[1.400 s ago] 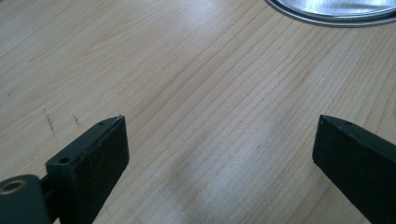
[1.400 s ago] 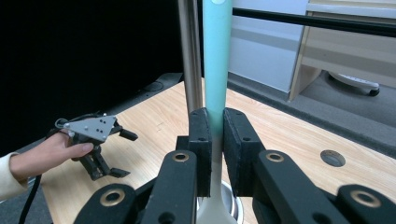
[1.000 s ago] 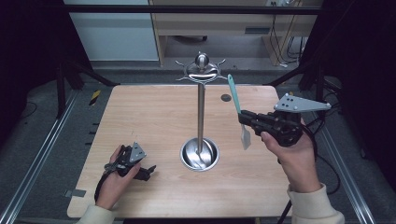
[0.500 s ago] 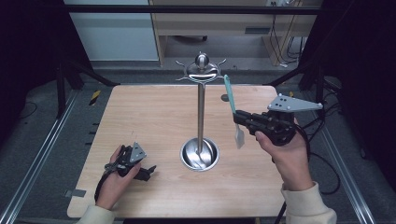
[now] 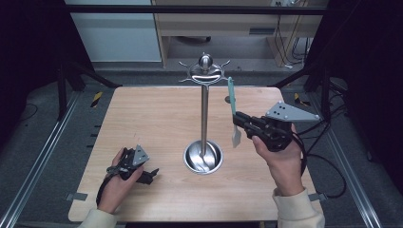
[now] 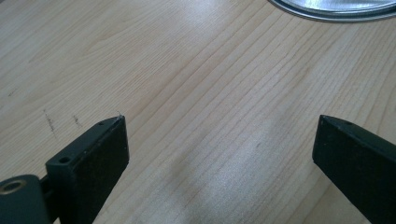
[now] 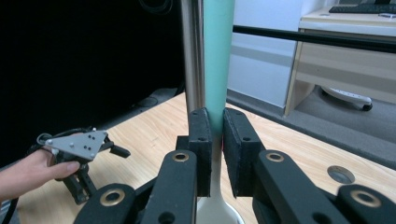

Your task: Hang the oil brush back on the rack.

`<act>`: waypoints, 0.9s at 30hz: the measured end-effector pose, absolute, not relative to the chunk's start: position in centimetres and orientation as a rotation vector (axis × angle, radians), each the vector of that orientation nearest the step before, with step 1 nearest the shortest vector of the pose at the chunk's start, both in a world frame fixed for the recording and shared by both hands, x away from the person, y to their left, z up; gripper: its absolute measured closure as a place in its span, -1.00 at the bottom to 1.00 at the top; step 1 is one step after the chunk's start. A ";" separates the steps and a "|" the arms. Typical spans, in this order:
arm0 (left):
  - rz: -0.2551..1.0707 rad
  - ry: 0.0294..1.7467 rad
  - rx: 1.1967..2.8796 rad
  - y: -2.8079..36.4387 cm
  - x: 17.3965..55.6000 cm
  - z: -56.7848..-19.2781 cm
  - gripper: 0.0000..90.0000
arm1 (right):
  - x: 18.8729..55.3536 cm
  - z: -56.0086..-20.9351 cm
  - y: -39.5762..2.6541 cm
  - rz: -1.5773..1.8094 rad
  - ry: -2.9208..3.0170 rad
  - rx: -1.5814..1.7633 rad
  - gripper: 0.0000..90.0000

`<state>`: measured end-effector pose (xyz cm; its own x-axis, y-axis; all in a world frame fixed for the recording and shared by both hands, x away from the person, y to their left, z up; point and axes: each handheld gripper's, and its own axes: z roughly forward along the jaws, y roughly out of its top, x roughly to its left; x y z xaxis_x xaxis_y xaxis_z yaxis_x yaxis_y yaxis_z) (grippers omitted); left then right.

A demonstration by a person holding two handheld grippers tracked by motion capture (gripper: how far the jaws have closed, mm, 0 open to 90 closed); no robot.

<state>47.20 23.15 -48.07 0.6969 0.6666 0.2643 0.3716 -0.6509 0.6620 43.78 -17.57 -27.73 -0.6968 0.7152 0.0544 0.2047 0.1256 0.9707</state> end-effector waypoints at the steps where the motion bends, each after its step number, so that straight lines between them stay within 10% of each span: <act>1: 0.669 0.791 2.327 23.1 47.2 -48.1 -0.93 | 43.8 -27.8 -17.5 1.605 1.975 0.888 0.83; 27: 0.668 0.789 2.329 23.0 47.2 -48.2 -0.93 | 44.7 -28.8 -16.3 1.666 1.936 0.874 0.82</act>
